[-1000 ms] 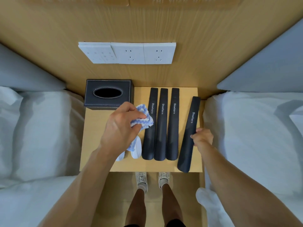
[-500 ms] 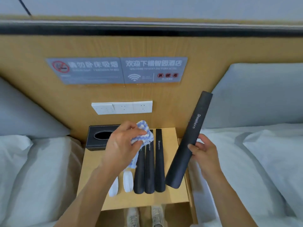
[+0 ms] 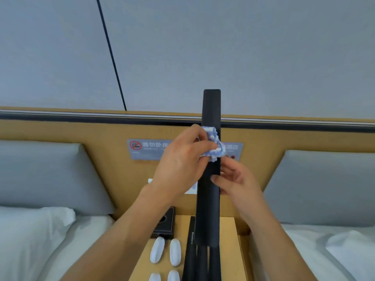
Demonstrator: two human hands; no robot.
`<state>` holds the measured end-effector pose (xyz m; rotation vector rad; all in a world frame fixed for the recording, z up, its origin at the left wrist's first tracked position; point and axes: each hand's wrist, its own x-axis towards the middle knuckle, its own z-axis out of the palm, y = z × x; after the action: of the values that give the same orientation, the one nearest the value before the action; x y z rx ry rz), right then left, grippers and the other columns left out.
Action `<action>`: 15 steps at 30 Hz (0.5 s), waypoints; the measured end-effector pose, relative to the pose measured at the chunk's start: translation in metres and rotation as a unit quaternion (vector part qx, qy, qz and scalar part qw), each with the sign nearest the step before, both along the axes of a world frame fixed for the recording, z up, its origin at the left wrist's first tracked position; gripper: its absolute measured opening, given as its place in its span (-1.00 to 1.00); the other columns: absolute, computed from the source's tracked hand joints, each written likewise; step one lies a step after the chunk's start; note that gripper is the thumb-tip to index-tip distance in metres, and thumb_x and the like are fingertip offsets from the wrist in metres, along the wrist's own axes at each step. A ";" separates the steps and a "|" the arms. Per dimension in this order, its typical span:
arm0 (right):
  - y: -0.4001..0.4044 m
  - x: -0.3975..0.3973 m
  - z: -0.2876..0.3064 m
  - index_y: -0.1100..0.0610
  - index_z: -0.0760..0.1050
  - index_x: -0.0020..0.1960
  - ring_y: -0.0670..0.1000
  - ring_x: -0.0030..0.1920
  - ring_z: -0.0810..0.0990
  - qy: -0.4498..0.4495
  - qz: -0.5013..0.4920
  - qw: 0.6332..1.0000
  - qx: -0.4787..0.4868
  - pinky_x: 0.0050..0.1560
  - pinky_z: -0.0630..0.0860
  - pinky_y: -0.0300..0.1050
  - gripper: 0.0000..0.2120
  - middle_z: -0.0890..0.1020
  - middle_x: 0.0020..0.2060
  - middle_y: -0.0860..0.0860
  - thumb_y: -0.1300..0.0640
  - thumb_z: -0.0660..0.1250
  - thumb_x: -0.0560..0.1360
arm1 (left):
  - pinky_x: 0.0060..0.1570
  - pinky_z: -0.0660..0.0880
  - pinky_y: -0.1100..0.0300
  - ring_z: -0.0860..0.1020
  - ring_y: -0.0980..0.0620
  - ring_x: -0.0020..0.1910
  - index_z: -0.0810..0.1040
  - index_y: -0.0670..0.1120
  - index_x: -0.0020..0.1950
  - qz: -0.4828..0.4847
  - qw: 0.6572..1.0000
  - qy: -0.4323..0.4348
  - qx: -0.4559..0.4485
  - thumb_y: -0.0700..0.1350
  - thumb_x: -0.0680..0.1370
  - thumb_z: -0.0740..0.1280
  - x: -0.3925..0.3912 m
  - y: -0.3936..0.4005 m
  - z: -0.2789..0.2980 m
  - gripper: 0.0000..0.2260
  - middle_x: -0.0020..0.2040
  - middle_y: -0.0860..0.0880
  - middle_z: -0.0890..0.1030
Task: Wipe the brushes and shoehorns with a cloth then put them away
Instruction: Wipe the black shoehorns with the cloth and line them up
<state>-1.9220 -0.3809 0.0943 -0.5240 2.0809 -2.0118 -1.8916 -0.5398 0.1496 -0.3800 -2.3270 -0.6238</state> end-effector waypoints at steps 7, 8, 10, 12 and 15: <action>-0.021 -0.020 0.045 -0.04 0.65 0.08 -0.10 -0.06 0.71 0.070 -0.002 0.997 -0.020 -0.25 0.57 -0.30 -0.66 0.74 -0.08 -0.05 0.38 0.36 0.52 | -0.21 0.52 0.19 0.59 -0.04 -0.08 0.70 -0.18 -0.18 0.010 0.998 0.061 -0.028 -0.28 0.46 0.45 0.003 -0.007 0.024 -0.95 -0.10 -0.09 0.61; -0.023 -0.020 0.048 -0.05 0.65 0.10 -0.11 -0.05 0.71 0.076 0.000 0.997 -0.020 -0.23 0.58 -0.29 -0.64 0.74 -0.08 -0.06 0.39 0.35 0.52 | -0.23 0.53 0.16 0.59 -0.06 -0.10 0.71 -0.18 -0.17 0.014 0.998 0.063 -0.022 -0.29 0.45 0.46 0.004 -0.008 0.028 -0.96 -0.10 -0.10 0.61; -0.025 -0.021 0.052 -0.07 0.64 0.15 -0.07 0.03 0.71 0.087 0.007 0.996 -0.020 -0.11 0.63 -0.20 -0.59 0.74 -0.02 -0.07 0.40 0.33 0.53 | -0.24 0.55 0.05 0.59 -0.09 -0.15 0.71 -0.19 -0.14 0.023 0.997 0.069 -0.012 -0.31 0.43 0.45 0.002 -0.011 0.039 -0.93 -0.11 -0.12 0.60; -0.027 -0.022 0.057 -0.12 0.62 0.16 -0.06 0.06 0.70 0.098 0.018 0.995 -0.014 -0.05 0.63 -0.13 -0.57 0.73 0.02 -0.10 0.38 0.35 0.53 | -0.20 0.56 0.02 0.60 -0.10 -0.13 0.71 -0.20 -0.11 0.028 0.997 0.077 0.003 -0.32 0.45 0.42 -0.001 -0.016 0.054 -0.91 -0.10 -0.13 0.60; -0.030 -0.020 0.058 -0.21 0.60 0.16 -0.08 0.09 0.69 0.106 0.025 0.994 0.007 0.06 0.63 0.01 -0.56 0.72 0.04 -0.16 0.32 0.38 0.52 | -0.17 0.50 0.14 0.59 -0.02 -0.13 0.72 -0.17 -0.08 0.066 0.993 0.093 0.015 -0.31 0.47 0.39 -0.011 -0.027 0.084 -0.87 -0.07 -0.08 0.59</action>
<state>-1.9419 -0.4108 0.1525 -0.8123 2.1735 -1.9879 -1.9026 -0.5666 0.2338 -0.2565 -2.1423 -0.5359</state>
